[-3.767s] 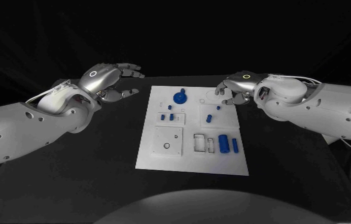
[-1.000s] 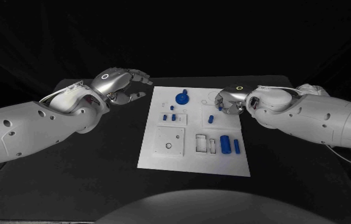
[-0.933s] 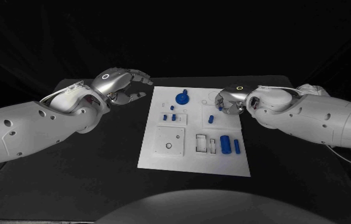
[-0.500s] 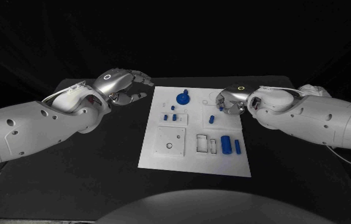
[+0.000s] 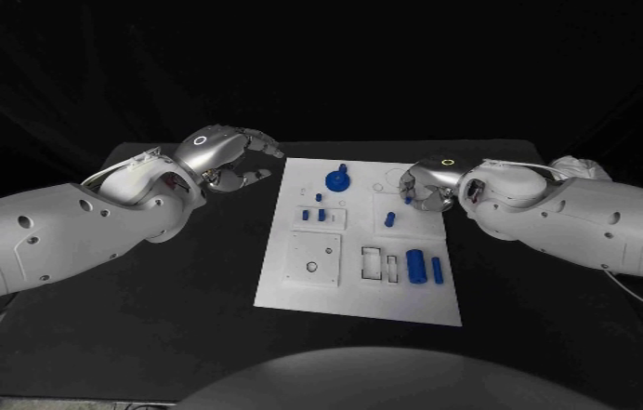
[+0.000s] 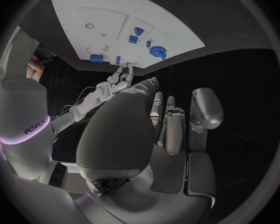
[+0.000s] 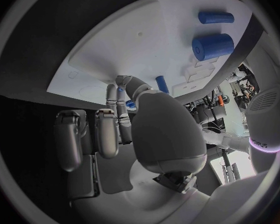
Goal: Assemble the parts on the task board
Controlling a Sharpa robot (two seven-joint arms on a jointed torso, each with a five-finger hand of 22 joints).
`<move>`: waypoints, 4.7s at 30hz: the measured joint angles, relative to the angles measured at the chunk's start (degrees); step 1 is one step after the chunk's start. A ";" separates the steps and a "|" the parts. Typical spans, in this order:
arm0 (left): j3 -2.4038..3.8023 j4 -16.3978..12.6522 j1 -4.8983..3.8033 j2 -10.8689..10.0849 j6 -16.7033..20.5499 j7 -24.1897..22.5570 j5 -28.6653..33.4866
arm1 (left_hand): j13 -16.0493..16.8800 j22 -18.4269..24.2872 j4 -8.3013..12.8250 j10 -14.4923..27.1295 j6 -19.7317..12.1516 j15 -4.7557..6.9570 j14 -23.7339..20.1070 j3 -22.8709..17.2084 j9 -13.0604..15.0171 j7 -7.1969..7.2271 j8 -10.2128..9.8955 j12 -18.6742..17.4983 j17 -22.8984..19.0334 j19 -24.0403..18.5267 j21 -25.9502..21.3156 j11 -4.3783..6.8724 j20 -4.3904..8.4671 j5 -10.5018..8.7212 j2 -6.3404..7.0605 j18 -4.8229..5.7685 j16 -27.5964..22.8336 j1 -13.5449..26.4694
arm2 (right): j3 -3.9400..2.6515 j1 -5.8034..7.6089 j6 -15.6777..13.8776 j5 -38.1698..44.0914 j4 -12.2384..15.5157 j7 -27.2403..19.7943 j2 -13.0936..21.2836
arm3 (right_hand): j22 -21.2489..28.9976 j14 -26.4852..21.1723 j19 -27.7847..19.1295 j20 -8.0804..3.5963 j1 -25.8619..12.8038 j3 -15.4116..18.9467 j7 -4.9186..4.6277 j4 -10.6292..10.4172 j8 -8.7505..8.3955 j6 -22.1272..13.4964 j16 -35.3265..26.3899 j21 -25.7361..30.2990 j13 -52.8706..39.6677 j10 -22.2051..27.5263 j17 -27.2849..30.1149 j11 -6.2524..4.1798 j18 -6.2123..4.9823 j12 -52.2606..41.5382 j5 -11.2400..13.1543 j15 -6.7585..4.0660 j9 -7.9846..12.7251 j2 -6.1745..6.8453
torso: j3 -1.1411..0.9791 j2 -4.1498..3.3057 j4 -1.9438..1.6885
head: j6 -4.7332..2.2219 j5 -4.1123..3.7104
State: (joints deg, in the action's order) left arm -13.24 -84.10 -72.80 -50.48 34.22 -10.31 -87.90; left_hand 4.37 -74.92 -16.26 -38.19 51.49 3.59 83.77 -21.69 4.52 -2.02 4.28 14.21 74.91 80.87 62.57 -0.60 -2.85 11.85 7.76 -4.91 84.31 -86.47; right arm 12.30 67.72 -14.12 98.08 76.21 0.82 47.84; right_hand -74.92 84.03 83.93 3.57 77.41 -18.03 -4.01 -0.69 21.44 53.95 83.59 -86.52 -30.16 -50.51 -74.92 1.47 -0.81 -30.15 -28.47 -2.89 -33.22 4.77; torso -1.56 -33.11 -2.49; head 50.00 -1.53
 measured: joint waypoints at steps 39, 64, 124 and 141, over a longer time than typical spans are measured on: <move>-0.03 0.86 0.12 0.70 -1.89 1.48 0.26 | -0.04 0.01 -0.16 -0.21 -0.01 0.00 0.00 -0.16 0.00 0.01 0.00 0.22 0.04 0.00 0.00 -0.21 0.00 0.00 0.23 0.01 0.00 -0.22 | -0.18 4.85 0.47 -3.88 11.00 0.94 0.95 | 0.02 0.00 0.00 0.01 -1.12 -0.27 -0.46 -0.28 0.25 -0.32 -0.45 0.21 -0.32 -0.99 0.02 0.57 0.00 -0.45 -1.61 0.01 -7.90 0.24 | -0.08 0.10 0.07 | 0.00 1.03; -0.04 1.03 0.17 1.91 -3.49 2.09 0.71 | -0.08 0.01 -0.15 -0.21 -0.01 0.00 0.00 -0.15 0.00 0.01 0.00 0.22 0.02 0.00 0.00 -0.21 0.00 0.00 0.23 0.01 0.00 -0.21 | -0.25 4.12 9.99 -6.70 9.95 2.77 -9.79 | -0.02 -0.02 0.00 0.01 -1.73 -0.74 -0.51 -0.43 -0.66 -1.17 -1.45 1.44 -0.09 -0.77 1.64 0.79 0.00 -0.15 -1.60 0.03 -8.63 0.23 | -0.14 0.28 -0.38 | 0.00 4.26; -0.06 1.72 0.18 3.03 -4.73 2.42 0.86 | -0.18 -0.03 0.00 -0.41 -0.01 0.00 0.00 -0.31 0.00 0.01 0.00 0.22 -0.01 0.00 0.00 -0.41 0.00 0.00 0.23 0.01 0.00 -0.21 | -0.21 -0.82 10.19 -2.81 9.29 3.64 -12.83 | 0.01 -0.21 0.21 0.22 -1.70 -1.04 -0.75 -0.42 -1.13 -1.41 -1.77 1.76 0.02 -0.92 2.08 0.94 0.00 0.06 -2.05 0.63 -8.69 0.26 | -0.15 0.38 -0.29 | 0.00 4.75; -0.07 1.93 0.21 3.14 -5.21 2.77 0.93 | -0.23 -0.02 -0.01 -0.41 -0.01 0.00 0.00 -0.62 0.00 0.01 0.00 0.22 0.00 0.00 0.00 -0.41 0.00 0.00 0.00 0.01 0.00 -0.44 | -0.20 -0.99 10.85 -2.86 10.09 3.80 -12.68 | 0.02 -0.21 0.21 0.22 -1.70 -1.03 -0.76 -0.42 -1.23 -1.45 -1.77 1.76 0.01 -0.92 2.15 0.93 0.00 0.06 -2.04 0.63 -8.68 0.27 | -0.20 0.38 -0.26 | 0.00 4.82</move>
State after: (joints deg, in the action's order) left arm -13.31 -82.18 -72.59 -47.34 29.01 -7.53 -86.97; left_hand 4.14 -74.94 -16.27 -38.60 51.48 3.59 83.77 -22.31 4.52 -2.01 4.28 14.44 74.91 80.86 62.57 -1.01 -2.85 11.85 7.76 -4.90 84.30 -86.91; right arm 12.10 66.72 -3.27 95.22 86.30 4.62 35.16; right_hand -74.90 83.82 84.13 3.79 75.71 -19.06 -4.77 -1.10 20.21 52.50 81.82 -84.76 -30.15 -51.43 -72.77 2.41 -0.81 -30.09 -30.51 -2.26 -41.90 5.03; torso -1.76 -32.73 -2.75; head 50.00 3.30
